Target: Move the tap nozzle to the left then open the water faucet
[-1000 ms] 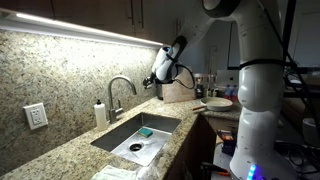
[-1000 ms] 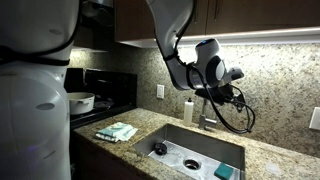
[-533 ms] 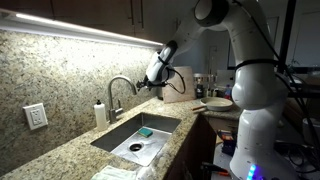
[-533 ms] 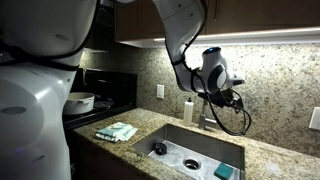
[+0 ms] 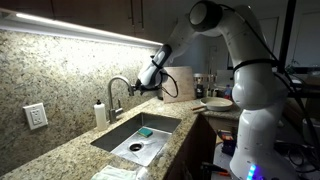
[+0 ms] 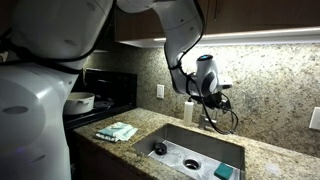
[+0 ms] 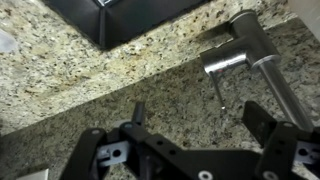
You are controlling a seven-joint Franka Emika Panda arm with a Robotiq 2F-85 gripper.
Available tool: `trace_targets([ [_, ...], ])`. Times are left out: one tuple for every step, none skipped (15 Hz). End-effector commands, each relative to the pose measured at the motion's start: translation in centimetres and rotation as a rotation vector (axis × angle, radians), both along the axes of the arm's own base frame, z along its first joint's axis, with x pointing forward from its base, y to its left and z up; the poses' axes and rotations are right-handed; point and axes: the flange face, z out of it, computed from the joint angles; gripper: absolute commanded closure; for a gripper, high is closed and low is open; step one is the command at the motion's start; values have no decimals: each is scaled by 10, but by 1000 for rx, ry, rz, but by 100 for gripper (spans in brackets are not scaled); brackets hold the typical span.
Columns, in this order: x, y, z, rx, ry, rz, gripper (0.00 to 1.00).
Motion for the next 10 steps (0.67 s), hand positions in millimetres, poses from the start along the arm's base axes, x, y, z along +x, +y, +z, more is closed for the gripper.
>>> trace_targets([
  [-4, 34, 9, -24, -9, 108, 0],
  [-5, 44, 9, -27, -9, 135, 0],
  [-7, 57, 9, -29, -2, 170, 0],
  [-8, 68, 7, -26, 5, 197, 0],
  [-9, 79, 5, -25, 15, 226, 0],
  [-10, 89, 2, -18, 24, 255, 0],
  [-9, 98, -1, -14, 25, 281, 0],
  [-10, 109, -5, -13, 34, 320, 0],
  [-11, 115, -7, -14, 38, 344, 0],
  [-13, 121, -9, -14, 43, 365, 0],
])
